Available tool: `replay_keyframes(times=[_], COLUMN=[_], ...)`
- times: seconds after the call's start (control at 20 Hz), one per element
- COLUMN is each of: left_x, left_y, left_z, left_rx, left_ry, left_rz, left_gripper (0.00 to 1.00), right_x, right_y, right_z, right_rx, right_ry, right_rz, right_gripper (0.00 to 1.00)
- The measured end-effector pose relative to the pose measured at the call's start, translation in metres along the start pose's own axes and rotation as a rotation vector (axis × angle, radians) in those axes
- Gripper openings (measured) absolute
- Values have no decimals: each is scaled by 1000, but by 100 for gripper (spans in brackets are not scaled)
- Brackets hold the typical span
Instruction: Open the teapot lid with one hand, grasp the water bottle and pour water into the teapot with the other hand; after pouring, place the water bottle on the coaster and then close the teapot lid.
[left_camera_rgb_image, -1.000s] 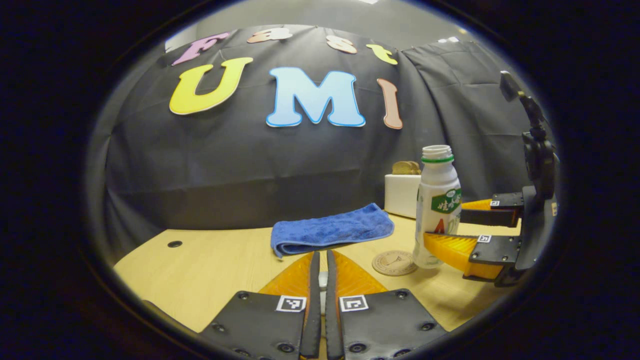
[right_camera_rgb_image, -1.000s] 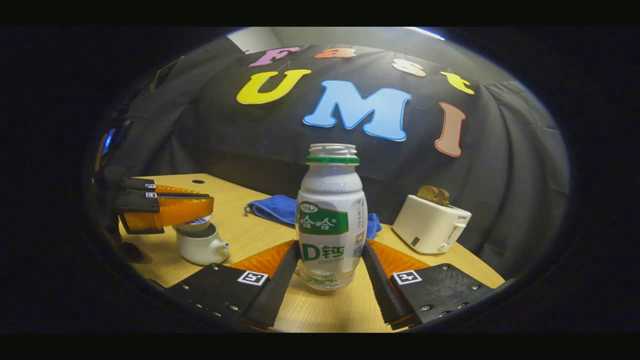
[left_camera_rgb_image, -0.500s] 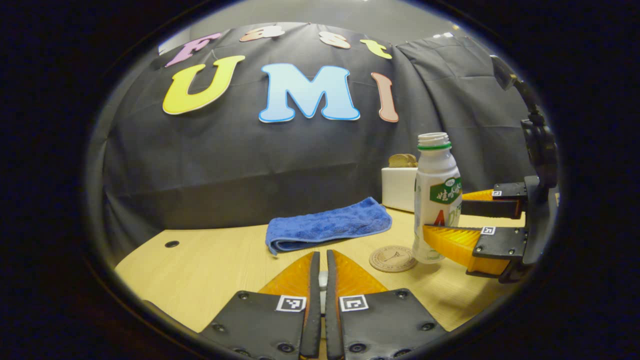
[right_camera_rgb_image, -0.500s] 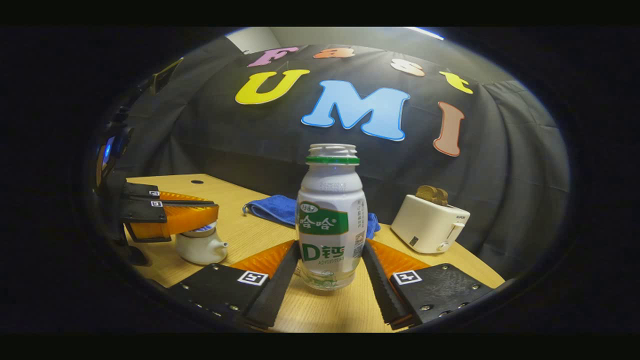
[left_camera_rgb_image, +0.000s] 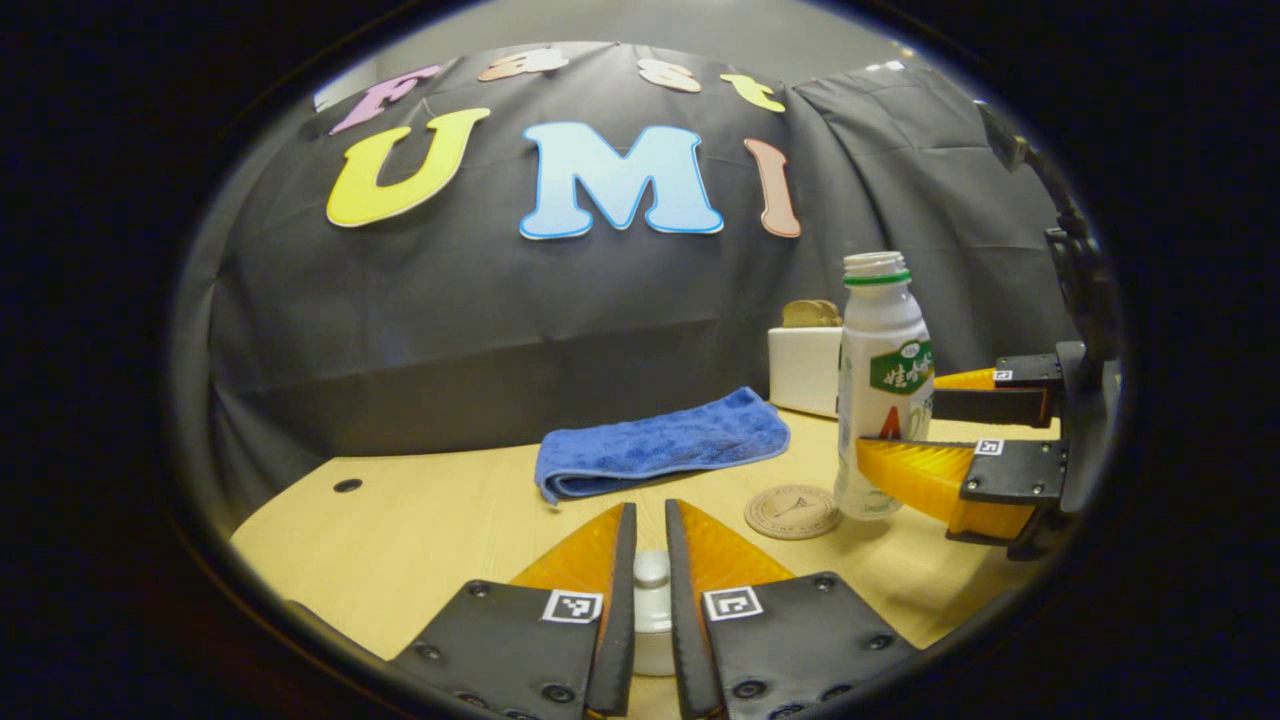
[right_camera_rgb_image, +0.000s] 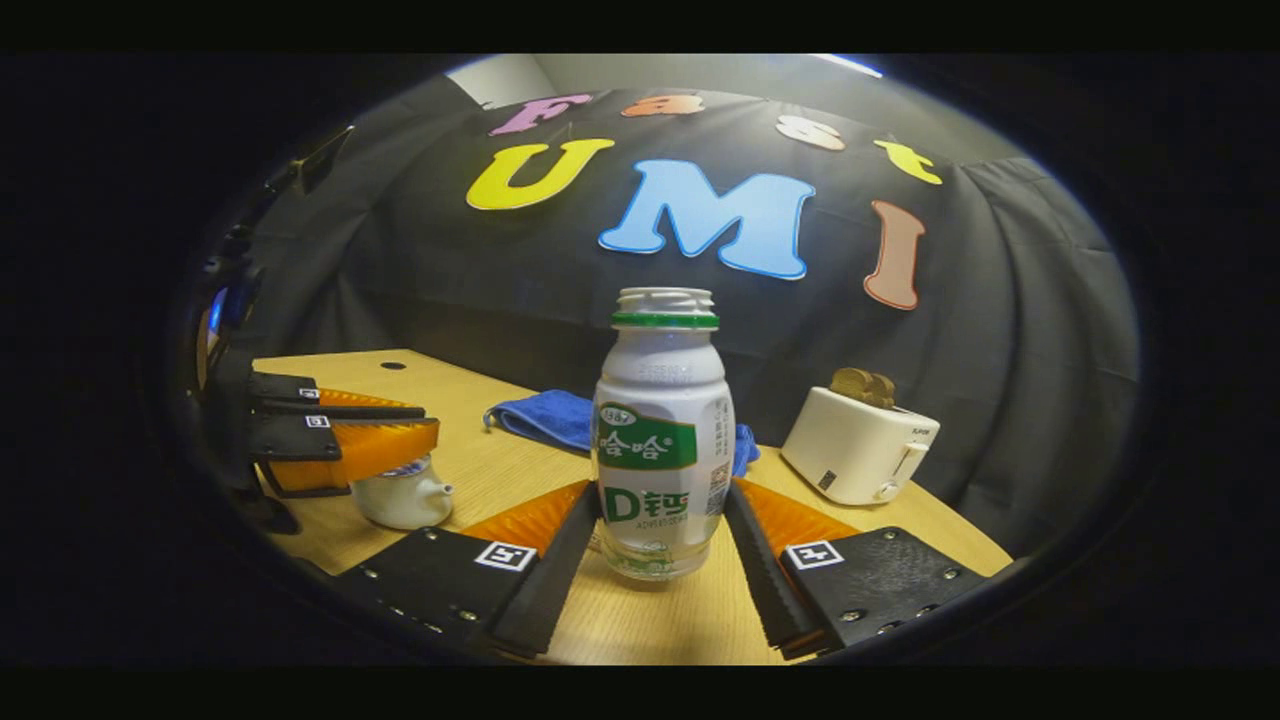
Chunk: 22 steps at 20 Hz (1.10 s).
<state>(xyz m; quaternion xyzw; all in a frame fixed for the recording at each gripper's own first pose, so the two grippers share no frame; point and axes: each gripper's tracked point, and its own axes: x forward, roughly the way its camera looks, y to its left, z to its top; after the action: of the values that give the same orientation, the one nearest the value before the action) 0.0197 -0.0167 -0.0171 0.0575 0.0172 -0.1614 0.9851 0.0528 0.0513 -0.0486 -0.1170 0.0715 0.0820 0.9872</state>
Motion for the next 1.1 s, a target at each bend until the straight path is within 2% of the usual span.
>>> replay_keyframes(times=[0.45, 0.85, 1.1], left_x=[-6, -9, -14], left_y=[9, 20, 35], left_z=[9, 12, 10], left_rx=[-14, -53, -70], left_ry=[-28, -42, -44], left_rz=[35, 70, 105], left_gripper=[32, 33, 33], right_x=[3, 18, 43], right_y=[-2, -9, 2], right_z=[-3, 8, 3], right_rx=[37, 178, 155], right_ry=[-2, -67, -51], right_rz=[2, 5, 31], right_gripper=[76, 76, 76])
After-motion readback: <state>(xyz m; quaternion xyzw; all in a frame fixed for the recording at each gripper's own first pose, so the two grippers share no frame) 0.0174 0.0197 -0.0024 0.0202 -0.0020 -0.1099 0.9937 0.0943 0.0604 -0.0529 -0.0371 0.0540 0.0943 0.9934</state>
